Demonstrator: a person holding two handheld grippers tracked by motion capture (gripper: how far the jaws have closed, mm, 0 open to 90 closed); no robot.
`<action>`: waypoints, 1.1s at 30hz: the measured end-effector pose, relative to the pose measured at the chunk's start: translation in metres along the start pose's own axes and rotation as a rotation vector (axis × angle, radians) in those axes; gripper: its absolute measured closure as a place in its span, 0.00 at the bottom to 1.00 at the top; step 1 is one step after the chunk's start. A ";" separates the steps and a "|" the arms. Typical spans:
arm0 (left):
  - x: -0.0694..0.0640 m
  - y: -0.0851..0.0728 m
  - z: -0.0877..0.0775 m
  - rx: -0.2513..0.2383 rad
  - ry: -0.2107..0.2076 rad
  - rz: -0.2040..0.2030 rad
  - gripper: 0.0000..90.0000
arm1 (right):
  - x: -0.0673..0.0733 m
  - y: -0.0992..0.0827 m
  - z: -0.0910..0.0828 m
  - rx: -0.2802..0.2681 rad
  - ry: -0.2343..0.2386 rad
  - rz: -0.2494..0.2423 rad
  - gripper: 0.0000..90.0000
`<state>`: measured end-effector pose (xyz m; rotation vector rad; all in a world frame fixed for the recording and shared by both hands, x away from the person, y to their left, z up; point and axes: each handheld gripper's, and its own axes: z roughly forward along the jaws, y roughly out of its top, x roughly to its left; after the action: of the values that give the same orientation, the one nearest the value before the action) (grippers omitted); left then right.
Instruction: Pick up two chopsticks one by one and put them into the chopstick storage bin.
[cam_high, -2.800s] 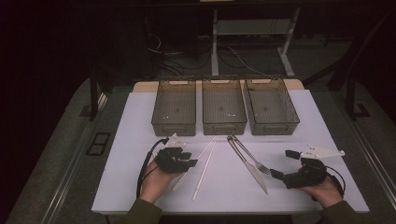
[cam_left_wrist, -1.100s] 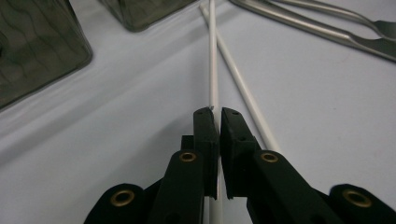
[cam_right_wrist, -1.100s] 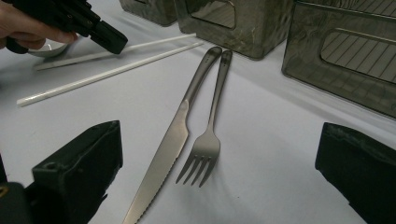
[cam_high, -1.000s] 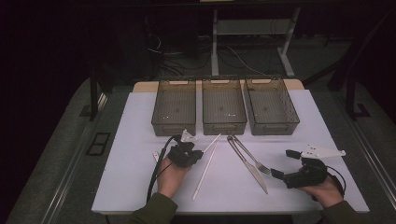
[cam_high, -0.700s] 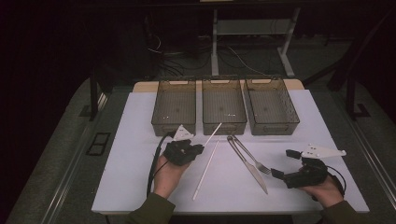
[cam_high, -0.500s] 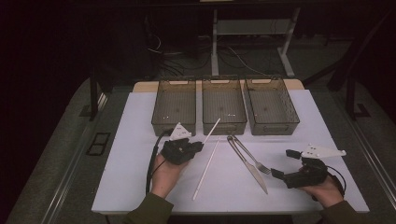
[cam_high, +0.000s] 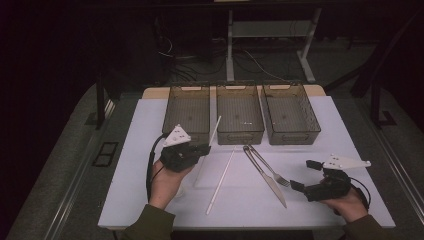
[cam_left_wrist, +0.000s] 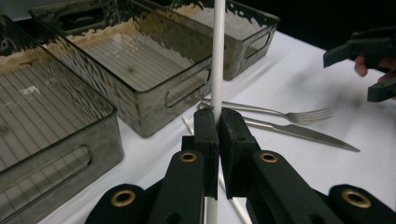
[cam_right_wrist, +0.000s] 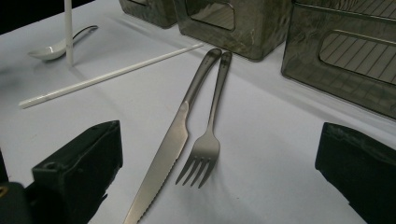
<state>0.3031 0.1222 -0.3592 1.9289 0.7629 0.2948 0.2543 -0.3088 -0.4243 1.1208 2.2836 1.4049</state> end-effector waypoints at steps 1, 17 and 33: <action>0.003 0.000 -0.001 -0.010 -0.007 -0.007 0.95 | 0.000 0.000 0.000 0.000 0.000 0.000 0.01; 0.034 0.029 -0.006 -0.066 -0.051 -0.007 0.95 | -0.003 -0.001 -0.002 -0.007 -0.004 0.014 0.01; 0.082 0.107 -0.007 -0.063 0.005 0.037 0.96 | -0.004 -0.001 -0.003 -0.005 -0.002 0.027 0.01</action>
<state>0.4029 0.1463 -0.2724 1.8848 0.7140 0.3422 0.2552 -0.3136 -0.4244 1.1551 2.2706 1.4172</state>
